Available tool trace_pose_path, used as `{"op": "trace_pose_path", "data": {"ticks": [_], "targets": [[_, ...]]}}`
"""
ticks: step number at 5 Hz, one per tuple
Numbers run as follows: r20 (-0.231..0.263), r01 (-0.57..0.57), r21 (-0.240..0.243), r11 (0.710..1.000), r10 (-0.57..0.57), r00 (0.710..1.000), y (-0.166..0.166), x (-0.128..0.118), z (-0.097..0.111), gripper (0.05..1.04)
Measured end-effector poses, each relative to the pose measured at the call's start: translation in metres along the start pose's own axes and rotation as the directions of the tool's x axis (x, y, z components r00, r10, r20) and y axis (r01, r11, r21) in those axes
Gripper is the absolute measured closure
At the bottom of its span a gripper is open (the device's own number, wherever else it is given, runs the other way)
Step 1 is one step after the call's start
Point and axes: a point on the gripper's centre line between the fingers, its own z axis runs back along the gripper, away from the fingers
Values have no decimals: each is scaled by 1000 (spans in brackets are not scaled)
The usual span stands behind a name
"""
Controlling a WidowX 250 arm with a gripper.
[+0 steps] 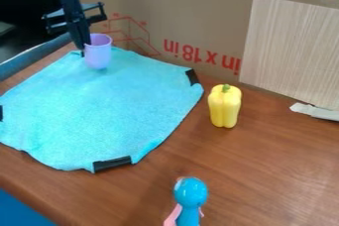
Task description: Put the purple figure on the top left edge of the cloth
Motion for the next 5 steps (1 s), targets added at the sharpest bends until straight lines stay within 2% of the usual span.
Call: {"op": "trace_pose_path", "data": {"ticks": [1,3,4,5], "targets": [[23,1,-9,1000,-1,1000,-3,5,6,1028],[33,1,-3,1000,-1,999,-2,13,1,1017],[38,-10,3,1000,10,999,-1,14,2,937],[43,-5,8,1000,5,999,0,15,1,726]]}}
